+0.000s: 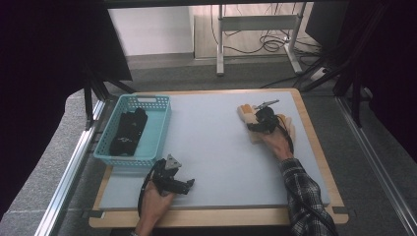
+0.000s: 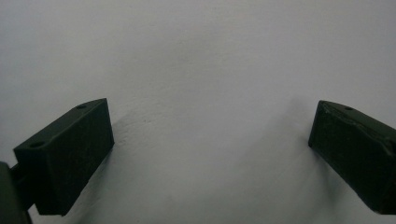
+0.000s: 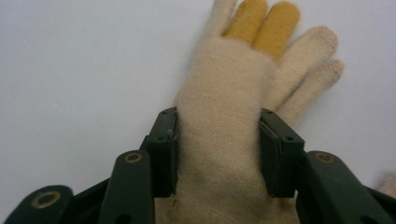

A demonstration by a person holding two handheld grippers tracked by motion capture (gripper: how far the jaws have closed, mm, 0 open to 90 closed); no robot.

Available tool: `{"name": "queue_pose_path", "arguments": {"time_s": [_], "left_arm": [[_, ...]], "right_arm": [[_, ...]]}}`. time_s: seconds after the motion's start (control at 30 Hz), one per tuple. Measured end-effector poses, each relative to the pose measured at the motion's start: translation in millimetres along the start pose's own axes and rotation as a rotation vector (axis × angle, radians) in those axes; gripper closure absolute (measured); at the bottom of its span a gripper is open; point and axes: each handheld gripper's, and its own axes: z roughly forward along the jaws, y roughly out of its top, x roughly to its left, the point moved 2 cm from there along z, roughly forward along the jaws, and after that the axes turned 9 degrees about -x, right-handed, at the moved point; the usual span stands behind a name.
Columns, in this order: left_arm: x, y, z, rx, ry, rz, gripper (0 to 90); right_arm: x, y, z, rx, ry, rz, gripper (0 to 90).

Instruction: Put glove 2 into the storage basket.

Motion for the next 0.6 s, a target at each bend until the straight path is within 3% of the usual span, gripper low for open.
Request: {"name": "queue_pose_path", "arguments": {"time_s": [0.17, 0.3, 0.53, 0.6], "left_arm": [[0.0, 0.0, 0.0, 0.0, 0.0, 0.0, 0.0], [0.0, 0.0, 0.0, 0.0, 0.0, -0.001, 0.0], [0.0, 0.0, 0.0, 0.001, 0.0, 0.0, 0.0], [0.0, 0.0, 0.0, 0.001, 0.0, 0.0, 0.0]], "right_arm": [[1.2, 3.0, -14.0, -0.034, 0.016, 0.035, 55.1], [13.0, 10.7, -37.0, -0.077, 0.043, 0.034, 54.9], [58.2, 15.9, -75.3, -0.11, 0.122, -0.012, 54.3], [79.9, 10.0, -82.1, -0.102, 0.148, -0.038, 53.9]]}}
